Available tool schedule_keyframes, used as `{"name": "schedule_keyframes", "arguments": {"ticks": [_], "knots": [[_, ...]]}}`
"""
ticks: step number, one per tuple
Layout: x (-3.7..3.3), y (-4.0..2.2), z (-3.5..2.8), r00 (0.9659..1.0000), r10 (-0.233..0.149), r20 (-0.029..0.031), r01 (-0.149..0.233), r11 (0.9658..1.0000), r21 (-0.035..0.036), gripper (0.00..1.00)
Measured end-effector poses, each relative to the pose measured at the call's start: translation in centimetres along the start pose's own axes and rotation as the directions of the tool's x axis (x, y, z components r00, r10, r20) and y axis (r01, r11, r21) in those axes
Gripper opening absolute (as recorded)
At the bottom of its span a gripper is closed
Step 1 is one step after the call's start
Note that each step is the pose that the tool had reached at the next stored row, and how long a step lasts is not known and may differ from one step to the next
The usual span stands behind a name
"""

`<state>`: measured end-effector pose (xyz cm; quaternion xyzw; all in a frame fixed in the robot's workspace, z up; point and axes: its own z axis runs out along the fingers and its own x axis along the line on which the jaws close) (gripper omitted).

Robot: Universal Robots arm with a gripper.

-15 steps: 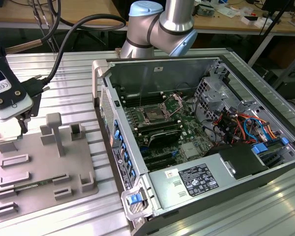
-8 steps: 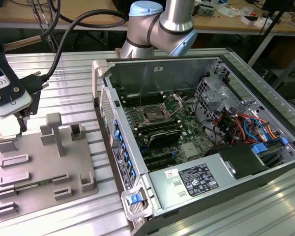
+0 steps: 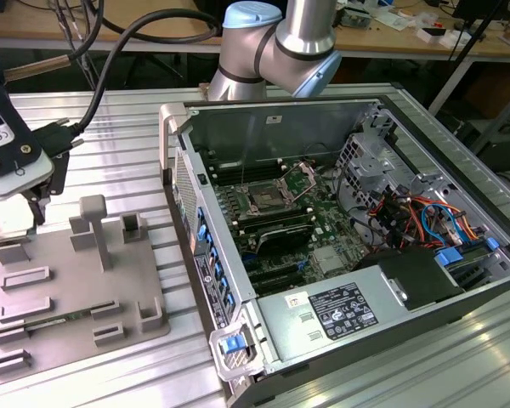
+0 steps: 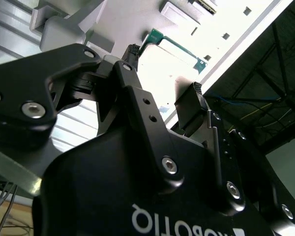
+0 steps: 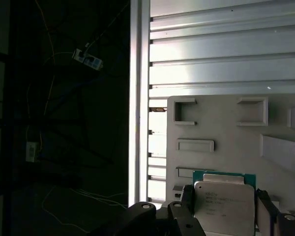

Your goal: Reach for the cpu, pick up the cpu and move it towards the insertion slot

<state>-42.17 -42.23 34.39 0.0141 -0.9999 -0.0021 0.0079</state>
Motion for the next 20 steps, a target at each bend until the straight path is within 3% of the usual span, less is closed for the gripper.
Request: {"name": "schedule_keyframes", "arguments": {"ticks": [8, 20], "knots": [[-0.6, -0.02, 0.0, 1.0, 0.0, 0.0002, 0.0, 1.0, 0.0, 0.55], [-0.62, -0.01, -0.4, 1.0, 0.0, 0.0003, 0.0, 1.0, -0.0001, 0.55]]}}
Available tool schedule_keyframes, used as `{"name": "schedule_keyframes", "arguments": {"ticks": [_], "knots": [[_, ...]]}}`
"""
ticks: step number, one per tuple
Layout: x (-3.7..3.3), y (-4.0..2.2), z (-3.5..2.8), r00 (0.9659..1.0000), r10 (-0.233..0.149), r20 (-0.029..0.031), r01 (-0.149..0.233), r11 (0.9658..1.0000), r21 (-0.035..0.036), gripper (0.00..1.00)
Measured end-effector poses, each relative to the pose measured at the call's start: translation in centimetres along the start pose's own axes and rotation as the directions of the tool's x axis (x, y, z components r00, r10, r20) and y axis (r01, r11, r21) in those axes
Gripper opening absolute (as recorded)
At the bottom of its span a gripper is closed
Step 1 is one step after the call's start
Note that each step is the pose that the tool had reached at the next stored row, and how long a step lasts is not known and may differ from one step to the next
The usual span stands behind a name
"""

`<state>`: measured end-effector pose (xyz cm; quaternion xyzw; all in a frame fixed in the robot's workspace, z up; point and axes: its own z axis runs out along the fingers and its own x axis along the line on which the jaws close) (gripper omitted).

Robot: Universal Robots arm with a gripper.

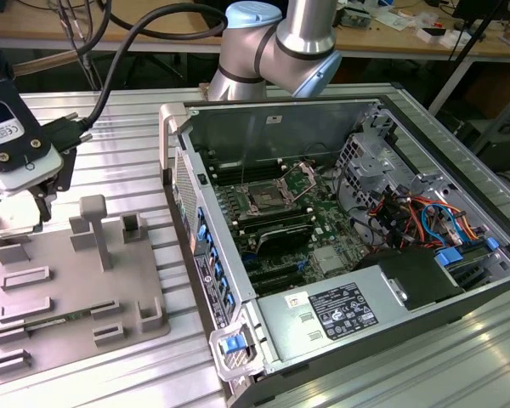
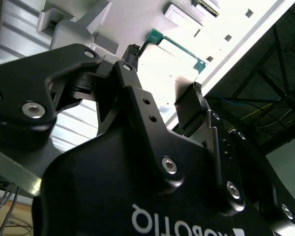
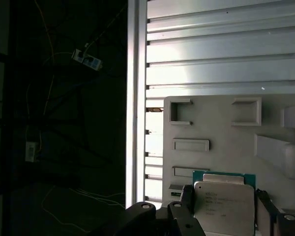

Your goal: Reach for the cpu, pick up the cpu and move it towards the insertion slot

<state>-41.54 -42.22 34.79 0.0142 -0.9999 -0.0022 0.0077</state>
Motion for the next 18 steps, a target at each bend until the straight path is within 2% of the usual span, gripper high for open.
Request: {"name": "schedule_keyframes", "arguments": {"ticks": [12, 18], "knots": [[-0.44, -0.01, -0.02, 1.0, 0.0, -0.0002, 0.0, 1.0, 0.0002, 0.55], [-0.44, -0.01, -0.41, 1.0, 0.0, -0.0002, 0.0, 1.0, 0.0001, 0.55]]}}
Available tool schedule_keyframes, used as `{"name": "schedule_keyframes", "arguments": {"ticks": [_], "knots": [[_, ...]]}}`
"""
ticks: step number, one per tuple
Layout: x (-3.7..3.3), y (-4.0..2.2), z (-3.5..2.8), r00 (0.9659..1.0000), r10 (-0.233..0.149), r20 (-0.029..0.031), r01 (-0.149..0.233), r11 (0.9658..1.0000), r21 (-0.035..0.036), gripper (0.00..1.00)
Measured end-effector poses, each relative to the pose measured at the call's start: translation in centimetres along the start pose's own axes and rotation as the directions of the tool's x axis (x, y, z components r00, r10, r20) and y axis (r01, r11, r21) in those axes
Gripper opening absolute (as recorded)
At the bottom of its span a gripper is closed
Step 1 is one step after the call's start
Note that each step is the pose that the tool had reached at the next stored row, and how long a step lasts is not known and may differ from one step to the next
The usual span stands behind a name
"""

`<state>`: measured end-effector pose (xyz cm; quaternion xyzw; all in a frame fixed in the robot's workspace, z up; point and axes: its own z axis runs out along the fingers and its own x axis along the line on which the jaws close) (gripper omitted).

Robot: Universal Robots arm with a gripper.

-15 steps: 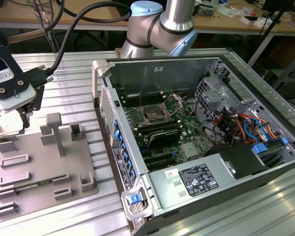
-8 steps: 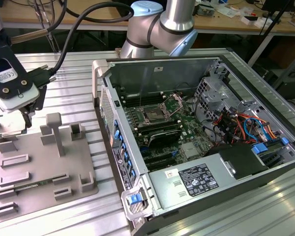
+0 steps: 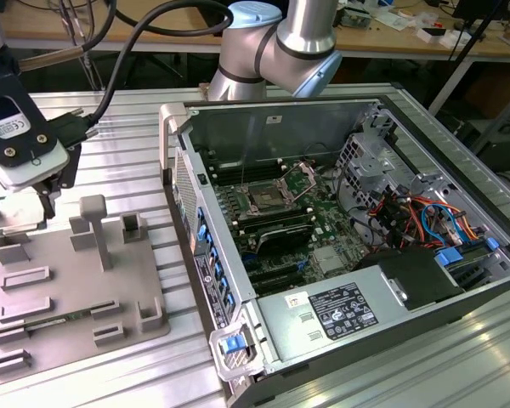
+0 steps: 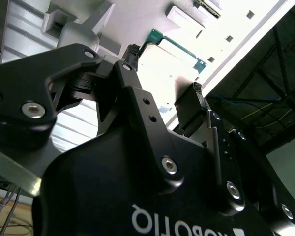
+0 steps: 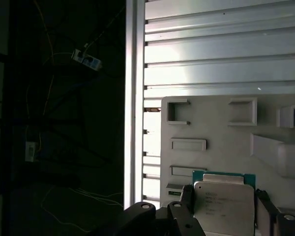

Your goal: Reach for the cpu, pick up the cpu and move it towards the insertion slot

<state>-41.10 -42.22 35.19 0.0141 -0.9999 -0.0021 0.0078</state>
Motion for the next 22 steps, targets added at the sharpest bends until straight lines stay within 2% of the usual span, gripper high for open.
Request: {"name": "schedule_keyframes", "arguments": {"ticks": [11, 19, 22], "knots": [[-0.02, 0.0, -0.73, 1.0, 0.0, 0.0001, 0.0, 1.0, -0.0001, 0.55], [-0.96, -0.02, -0.75, 1.0, 0.0, 0.0, 0.0, 1.0, -0.0001, 0.55], [-1.12, -0.02, -0.76, 1.0, 0.0, 0.0, 0.0, 1.0, 0.0, 0.55]]}}
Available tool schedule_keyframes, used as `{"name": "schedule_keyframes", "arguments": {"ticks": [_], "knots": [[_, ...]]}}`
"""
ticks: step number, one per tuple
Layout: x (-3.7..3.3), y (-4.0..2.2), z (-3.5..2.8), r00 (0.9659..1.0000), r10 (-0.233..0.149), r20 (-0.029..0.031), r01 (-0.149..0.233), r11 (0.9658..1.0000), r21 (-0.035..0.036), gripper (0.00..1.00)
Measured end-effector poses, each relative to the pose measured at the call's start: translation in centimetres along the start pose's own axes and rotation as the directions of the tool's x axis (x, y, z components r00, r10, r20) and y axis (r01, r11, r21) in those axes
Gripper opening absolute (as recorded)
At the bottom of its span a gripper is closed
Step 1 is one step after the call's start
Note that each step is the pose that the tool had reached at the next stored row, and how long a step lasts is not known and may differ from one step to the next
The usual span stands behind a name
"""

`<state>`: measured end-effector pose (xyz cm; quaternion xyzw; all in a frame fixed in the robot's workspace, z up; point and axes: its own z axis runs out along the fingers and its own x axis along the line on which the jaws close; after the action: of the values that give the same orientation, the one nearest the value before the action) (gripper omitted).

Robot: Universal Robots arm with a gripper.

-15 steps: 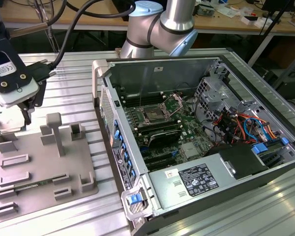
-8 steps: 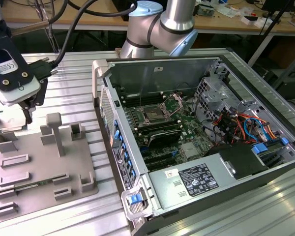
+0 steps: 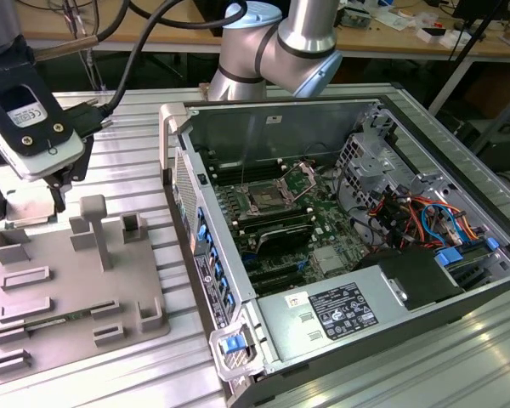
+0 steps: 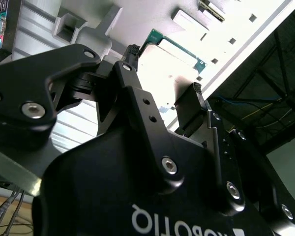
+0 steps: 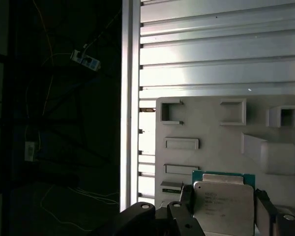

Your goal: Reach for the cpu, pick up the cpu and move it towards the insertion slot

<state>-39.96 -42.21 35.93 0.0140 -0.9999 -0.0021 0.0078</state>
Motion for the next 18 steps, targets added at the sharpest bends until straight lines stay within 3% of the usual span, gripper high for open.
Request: {"name": "schedule_keyframes", "arguments": {"ticks": [18], "knots": [[-0.01, 0.04, -1.04, 1.0, 0.0, 0.0009, 0.0, 1.0, 0.0001, 0.55]]}}
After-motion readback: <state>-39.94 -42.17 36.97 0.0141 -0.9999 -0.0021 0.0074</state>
